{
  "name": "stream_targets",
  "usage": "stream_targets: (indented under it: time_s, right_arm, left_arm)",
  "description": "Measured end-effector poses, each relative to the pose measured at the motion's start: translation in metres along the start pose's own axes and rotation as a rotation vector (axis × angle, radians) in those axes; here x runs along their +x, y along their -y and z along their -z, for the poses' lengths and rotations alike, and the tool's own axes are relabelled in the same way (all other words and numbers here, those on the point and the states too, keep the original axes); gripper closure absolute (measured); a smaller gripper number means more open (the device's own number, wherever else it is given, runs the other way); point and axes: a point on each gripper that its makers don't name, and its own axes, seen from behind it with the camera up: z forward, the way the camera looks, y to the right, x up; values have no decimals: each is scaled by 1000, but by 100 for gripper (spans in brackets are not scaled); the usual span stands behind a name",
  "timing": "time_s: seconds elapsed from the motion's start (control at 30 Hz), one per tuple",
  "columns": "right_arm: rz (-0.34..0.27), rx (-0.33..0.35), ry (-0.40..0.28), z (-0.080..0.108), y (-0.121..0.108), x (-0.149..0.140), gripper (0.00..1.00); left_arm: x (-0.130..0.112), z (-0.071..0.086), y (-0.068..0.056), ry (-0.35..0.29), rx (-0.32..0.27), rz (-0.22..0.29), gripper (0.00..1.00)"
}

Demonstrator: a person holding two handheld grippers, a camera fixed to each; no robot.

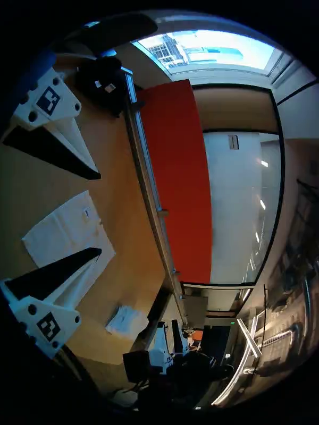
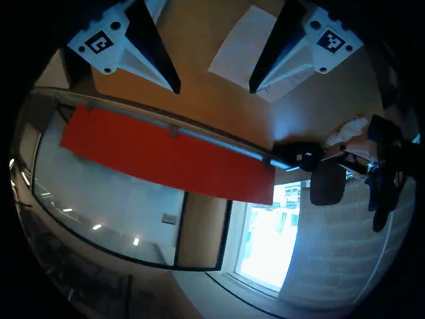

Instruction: Fold towel

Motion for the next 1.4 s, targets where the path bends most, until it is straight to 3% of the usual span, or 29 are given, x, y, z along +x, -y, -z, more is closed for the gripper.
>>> stream_targets:
  time_s: [0.8, 1.4]
  right_arm:
    - [-33, 54, 104, -15, 27, -73, 0]
    - [-37, 112, 213, -30, 53, -149, 0]
  left_arm:
    - [-81, -31, -29, 102, -33, -24, 5]
    - [-160, -51, -46, 223, -62, -31, 5]
